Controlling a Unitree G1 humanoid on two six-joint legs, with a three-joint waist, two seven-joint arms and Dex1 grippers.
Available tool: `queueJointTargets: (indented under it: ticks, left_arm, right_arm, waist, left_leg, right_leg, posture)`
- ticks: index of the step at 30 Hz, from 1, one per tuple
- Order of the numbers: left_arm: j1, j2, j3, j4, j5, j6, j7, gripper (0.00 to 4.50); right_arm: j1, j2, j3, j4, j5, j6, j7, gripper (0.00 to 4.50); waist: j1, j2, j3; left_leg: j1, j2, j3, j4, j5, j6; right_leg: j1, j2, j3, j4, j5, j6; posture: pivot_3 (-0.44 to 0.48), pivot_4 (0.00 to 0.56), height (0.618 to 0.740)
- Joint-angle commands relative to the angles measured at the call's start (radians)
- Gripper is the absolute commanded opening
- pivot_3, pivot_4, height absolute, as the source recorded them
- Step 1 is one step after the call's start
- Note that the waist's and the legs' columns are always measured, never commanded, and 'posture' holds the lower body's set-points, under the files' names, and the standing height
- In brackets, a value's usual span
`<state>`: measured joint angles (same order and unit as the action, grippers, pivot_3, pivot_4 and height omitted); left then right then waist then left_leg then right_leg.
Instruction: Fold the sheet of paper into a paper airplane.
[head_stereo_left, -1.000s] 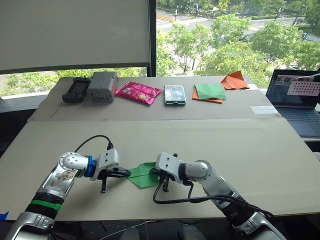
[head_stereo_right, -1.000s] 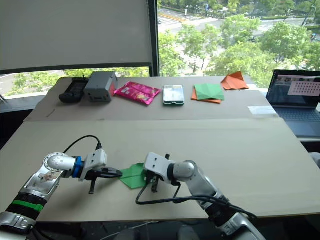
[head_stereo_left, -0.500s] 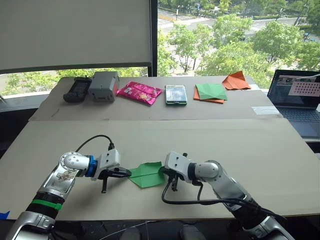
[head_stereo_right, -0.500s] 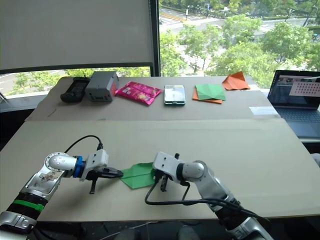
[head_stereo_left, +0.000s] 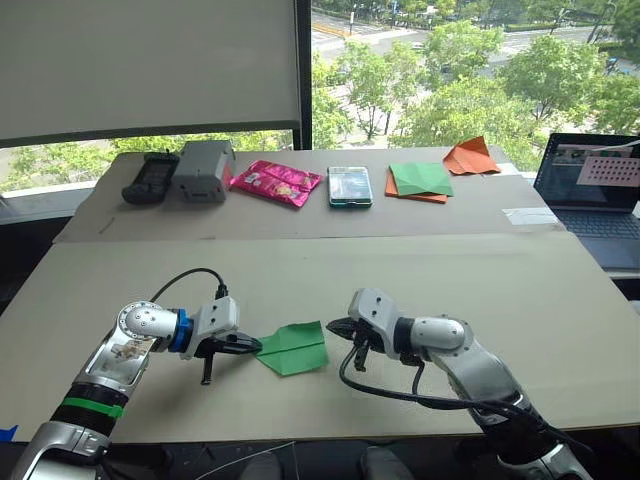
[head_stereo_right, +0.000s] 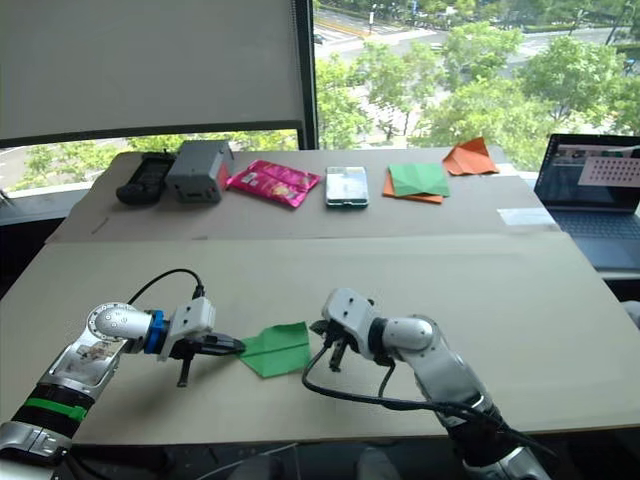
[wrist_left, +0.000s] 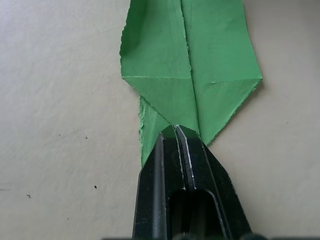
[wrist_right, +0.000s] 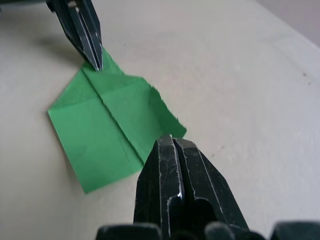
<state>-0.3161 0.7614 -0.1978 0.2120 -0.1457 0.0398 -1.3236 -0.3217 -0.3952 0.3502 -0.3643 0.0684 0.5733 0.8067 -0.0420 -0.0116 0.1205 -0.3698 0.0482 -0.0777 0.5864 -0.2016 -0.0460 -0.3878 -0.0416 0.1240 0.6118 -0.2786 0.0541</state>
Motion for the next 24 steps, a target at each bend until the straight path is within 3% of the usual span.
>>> queueJointTargets:
  ticks: [1,16,24]
  left_arm:
    - [0.012,-0.003,-0.038,0.028,0.040,0.004,-0.002,0.00]
    - [0.020,0.003,-0.026,-0.005,0.029,0.020,0.002,0.00]
    - [-0.033,0.048,0.043,-0.137,-0.108,0.172,-0.074,0.00]
  right_arm:
    - [-0.035,0.025,0.033,-0.018,0.012,0.023,-0.016,0.01]
    - [-0.089,0.072,0.170,0.295,-0.112,0.026,-0.085,0.01]
    - [-0.088,0.063,0.201,0.312,-0.122,0.080,-0.082,0.01]
  waist:
    - [0.001,0.000,0.000]
    - [0.000,-0.002,0.000]
    - [-0.004,-0.003,-0.001]
  left_leg:
    - [0.000,0.000,0.000,0.000,0.000,0.000]
    - [0.000,0.000,0.000,0.000,0.001,0.001]
    - [0.000,0.000,0.000,0.000,0.001,0.001]
  right_leg:
    - [0.000,0.000,0.000,0.000,0.000,0.000]
    - [0.001,0.000,0.000,0.000,0.000,0.000]
    - [0.000,0.000,0.000,0.000,0.000,0.000]
  posture:
    - [0.000,0.150,0.740]
    - [0.000,0.150,0.740]
    - [0.000,0.150,0.740]
